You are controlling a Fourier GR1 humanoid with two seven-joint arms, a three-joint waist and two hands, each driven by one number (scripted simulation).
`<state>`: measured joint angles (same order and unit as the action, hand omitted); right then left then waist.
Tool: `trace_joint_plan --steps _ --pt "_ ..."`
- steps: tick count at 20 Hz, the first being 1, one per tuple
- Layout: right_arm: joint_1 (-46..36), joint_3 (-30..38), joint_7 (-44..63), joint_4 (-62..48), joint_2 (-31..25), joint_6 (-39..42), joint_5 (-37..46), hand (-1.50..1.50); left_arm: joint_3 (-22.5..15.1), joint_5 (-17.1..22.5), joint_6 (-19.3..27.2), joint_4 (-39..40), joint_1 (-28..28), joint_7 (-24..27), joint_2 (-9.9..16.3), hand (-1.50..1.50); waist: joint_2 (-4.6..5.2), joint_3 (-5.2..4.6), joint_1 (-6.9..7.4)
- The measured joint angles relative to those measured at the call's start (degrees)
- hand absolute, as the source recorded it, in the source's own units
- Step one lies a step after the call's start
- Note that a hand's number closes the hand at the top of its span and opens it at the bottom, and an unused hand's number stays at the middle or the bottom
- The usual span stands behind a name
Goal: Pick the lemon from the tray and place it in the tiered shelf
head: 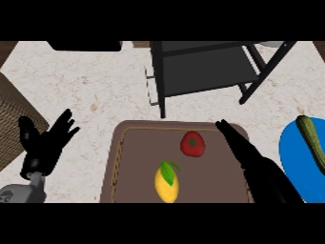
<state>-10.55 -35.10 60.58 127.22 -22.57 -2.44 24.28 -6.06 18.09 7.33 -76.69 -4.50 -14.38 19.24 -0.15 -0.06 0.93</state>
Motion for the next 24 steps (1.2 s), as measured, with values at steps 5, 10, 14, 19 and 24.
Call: trace_joint_plan --steps 5,10,14,19,24 --pt "-6.0 -3.8 4.5 -6.8 7.5 1.7 4.9 -1.50 0.8 -0.4 -0.4 1.0 0.0 0.9 -0.3 0.00 -0.06 0.12 -0.24" --pt "-8.2 -7.1 6.5 -12.4 12.5 4.0 8.0 -1.50 1.2 -0.4 -0.9 0.3 0.6 0.7 -0.2 0.00 -0.11 0.13 -0.43" --pt "-8.1 -8.1 6.7 -16.2 15.5 5.2 10.2 -1.50 1.5 -0.9 -0.8 0.8 0.7 1.1 -0.6 0.00 -0.12 0.23 -0.70" --pt "-6.9 -8.9 7.1 -19.4 18.6 6.0 15.0 -1.50 1.9 -1.0 -1.0 -0.1 1.1 0.5 -0.6 0.00 -0.16 0.23 -0.87" --pt "-4.7 -9.9 6.7 -20.9 20.5 7.0 19.5 -1.50 2.1 -1.3 -1.3 0.0 1.6 0.9 -1.2 0.00 -0.16 0.27 -1.03"
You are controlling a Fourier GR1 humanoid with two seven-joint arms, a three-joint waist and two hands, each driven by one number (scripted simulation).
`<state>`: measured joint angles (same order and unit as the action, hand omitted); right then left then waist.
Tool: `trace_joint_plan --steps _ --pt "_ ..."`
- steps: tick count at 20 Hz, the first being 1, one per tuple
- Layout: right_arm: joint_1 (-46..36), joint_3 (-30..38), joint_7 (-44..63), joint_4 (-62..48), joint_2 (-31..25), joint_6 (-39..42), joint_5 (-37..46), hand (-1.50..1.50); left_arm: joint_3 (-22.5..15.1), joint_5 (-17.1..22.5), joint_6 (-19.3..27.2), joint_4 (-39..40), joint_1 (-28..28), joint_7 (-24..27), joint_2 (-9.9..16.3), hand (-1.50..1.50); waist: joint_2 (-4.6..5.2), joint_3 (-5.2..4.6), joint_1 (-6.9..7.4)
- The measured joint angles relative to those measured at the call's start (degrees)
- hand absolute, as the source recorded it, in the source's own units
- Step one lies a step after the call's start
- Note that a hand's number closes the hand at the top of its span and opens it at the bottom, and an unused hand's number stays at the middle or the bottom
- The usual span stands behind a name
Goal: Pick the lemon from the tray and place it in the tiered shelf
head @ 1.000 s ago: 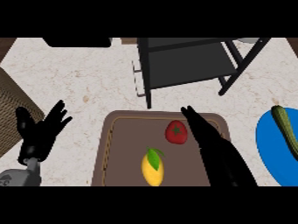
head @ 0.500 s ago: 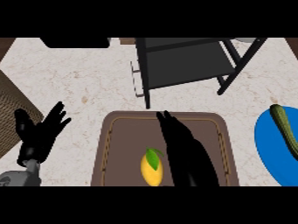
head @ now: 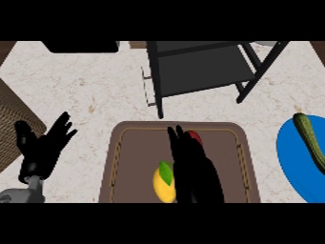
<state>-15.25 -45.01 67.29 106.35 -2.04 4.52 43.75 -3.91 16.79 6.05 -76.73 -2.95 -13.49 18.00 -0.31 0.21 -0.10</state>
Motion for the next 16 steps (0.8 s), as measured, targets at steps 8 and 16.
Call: trace_joint_plan --steps 8,16 --pt "-0.6 -1.7 -0.2 -6.1 0.9 -1.8 1.6 -1.50 0.2 -1.1 -0.3 -0.5 0.4 1.1 -0.8 0.00 0.02 0.06 0.33" --pt "0.3 -0.5 -2.0 -11.3 1.2 -2.8 5.2 -1.50 0.9 -1.1 -0.8 -2.2 1.0 -1.6 -0.7 0.00 0.16 -0.08 0.30"
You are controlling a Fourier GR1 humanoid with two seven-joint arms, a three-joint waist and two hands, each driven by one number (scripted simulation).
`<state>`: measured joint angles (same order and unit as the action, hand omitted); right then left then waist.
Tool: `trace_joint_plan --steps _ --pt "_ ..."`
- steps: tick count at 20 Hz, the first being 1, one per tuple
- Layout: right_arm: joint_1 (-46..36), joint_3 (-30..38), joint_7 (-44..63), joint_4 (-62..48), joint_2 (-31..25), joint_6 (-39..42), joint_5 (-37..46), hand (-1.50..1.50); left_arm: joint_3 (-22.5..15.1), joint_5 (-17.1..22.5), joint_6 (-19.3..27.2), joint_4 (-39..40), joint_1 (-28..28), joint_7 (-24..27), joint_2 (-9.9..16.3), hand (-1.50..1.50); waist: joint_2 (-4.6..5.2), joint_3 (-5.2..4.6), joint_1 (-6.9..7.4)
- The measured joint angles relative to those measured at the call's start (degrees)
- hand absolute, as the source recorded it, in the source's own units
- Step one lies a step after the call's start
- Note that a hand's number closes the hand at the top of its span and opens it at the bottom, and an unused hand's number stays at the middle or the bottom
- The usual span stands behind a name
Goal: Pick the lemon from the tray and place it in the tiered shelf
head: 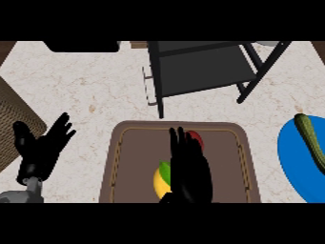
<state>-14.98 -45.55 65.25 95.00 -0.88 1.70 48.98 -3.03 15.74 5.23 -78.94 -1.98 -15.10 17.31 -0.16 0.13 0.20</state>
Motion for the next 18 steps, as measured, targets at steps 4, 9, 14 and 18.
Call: trace_joint_plan --steps 4,9,14,18 --pt "1.1 0.4 -1.4 -1.4 0.1 -0.8 1.8 -1.50 0.2 -0.9 0.2 0.0 -0.1 -0.3 -0.7 0.00 -0.01 0.04 -0.04" --pt "1.0 -0.1 -3.2 -4.7 0.3 -4.2 2.2 -1.50 1.1 -1.4 -0.7 0.7 -0.2 0.8 -1.2 0.00 -0.12 0.13 0.00" --pt "-1.1 1.3 -5.4 -8.8 0.6 -6.7 0.4 1.50 1.8 -2.3 -1.3 1.4 -0.3 1.5 -1.9 0.00 -0.29 0.10 0.09" --pt "-3.2 -1.5 -7.1 -10.9 0.2 -3.0 -2.4 1.50 1.2 -2.6 -1.3 -0.2 0.2 0.1 -2.3 0.00 -0.69 -0.17 0.52"
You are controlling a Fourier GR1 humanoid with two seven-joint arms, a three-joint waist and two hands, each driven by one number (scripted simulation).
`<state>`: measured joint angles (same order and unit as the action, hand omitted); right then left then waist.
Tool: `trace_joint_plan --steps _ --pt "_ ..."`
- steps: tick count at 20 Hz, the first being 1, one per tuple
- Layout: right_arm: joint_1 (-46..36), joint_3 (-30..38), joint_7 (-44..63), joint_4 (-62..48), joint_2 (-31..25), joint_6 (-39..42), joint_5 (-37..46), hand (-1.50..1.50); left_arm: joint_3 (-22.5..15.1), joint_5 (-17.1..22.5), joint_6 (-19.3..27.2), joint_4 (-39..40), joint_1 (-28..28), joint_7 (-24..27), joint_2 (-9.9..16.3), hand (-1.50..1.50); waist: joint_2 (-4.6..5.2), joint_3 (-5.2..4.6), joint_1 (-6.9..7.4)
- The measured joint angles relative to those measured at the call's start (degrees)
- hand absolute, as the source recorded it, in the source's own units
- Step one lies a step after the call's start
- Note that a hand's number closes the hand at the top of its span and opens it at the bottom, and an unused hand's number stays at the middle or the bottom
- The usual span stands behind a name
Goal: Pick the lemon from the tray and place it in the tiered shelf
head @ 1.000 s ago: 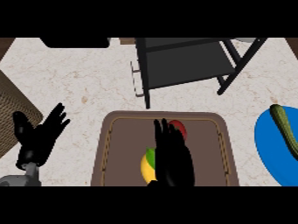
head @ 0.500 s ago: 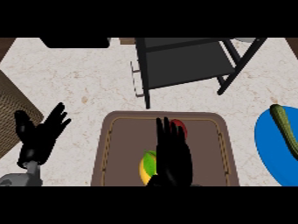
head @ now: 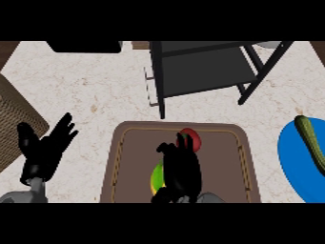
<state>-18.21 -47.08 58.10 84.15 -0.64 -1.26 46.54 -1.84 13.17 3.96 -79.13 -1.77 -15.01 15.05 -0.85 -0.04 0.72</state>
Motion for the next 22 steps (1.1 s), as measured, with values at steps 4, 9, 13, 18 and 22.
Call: trace_joint_plan --steps 4,9,13,18,22 --pt "-1.6 -2.2 -1.3 -2.0 0.2 -2.1 -2.3 1.50 0.1 -0.9 0.4 0.5 -0.2 0.1 -0.8 0.00 -0.17 0.01 -0.05" --pt "-1.9 -4.5 -4.3 -2.6 0.3 -4.7 -3.9 1.50 1.6 -0.6 -0.8 1.1 -0.9 -0.9 -0.2 0.00 -0.08 0.01 -0.25" --pt "-5.3 -1.8 -11.4 -4.4 0.1 -0.4 -9.8 1.50 1.0 -1.0 -0.4 -0.2 -0.7 -2.0 -1.0 0.00 0.20 0.02 -0.02" --pt "-6.8 1.0 -18.0 -2.3 -0.5 3.5 -11.6 1.50 1.9 -1.6 -1.0 0.7 -0.4 -0.4 -1.2 0.00 0.38 0.23 -0.37" --pt "-7.1 2.0 -16.7 6.0 -0.4 3.1 -9.8 1.50 2.8 -1.2 -1.9 0.7 0.0 0.2 -0.7 0.00 0.44 0.24 -0.82"
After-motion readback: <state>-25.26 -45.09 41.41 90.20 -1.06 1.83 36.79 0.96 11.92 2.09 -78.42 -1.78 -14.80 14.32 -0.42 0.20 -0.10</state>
